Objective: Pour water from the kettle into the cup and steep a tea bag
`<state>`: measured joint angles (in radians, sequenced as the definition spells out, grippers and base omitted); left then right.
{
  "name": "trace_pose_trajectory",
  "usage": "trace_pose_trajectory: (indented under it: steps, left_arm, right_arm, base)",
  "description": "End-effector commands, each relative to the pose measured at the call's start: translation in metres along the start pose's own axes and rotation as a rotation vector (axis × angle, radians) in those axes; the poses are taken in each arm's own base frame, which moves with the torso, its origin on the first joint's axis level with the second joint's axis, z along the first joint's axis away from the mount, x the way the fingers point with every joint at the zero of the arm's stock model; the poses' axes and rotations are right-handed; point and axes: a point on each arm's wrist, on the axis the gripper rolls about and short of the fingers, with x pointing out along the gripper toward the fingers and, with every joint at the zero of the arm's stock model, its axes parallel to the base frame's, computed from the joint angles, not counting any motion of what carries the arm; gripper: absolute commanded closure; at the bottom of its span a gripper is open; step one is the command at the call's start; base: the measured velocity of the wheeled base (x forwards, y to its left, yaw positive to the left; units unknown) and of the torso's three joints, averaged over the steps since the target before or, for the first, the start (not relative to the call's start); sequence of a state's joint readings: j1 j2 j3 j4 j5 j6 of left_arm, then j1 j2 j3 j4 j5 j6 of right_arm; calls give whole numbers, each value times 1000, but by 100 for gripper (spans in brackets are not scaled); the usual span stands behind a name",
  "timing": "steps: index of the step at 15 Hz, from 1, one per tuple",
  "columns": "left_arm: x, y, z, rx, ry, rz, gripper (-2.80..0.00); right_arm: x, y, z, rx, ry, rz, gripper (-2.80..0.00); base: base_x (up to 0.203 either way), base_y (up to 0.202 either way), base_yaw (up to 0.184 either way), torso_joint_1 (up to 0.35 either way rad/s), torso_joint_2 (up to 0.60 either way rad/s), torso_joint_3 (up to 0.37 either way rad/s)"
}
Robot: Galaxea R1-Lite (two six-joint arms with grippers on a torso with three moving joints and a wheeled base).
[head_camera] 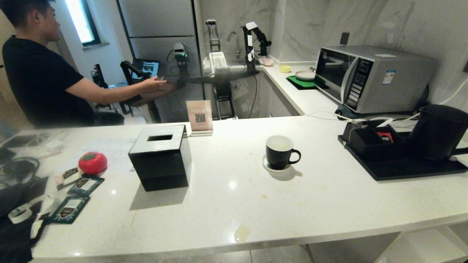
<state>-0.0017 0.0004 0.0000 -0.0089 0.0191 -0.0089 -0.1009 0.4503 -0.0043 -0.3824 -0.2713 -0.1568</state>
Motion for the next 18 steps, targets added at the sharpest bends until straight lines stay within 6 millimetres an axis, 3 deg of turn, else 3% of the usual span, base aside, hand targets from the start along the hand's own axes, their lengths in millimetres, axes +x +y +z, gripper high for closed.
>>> trace_pose_trajectory:
  steps: [1, 5, 18]
  left_arm:
    - [0, 0, 0, 0, -1, 1, 0]
    - [0, 0, 0, 0, -1, 1, 0]
    - [0, 0, 0, 0, -1, 1, 0]
  right_arm:
    - [-32, -6, -17, 30, -174, 85, 0]
    - [-41, -1, -45, 138, -96, 332, 0]
    - [-41, -1, -45, 176, -89, 333, 0]
  base:
    - [0, 0, 0, 0, 0, 0]
    - [0, 0, 0, 0, 0, 0]
    - [0, 0, 0, 0, 0, 0]
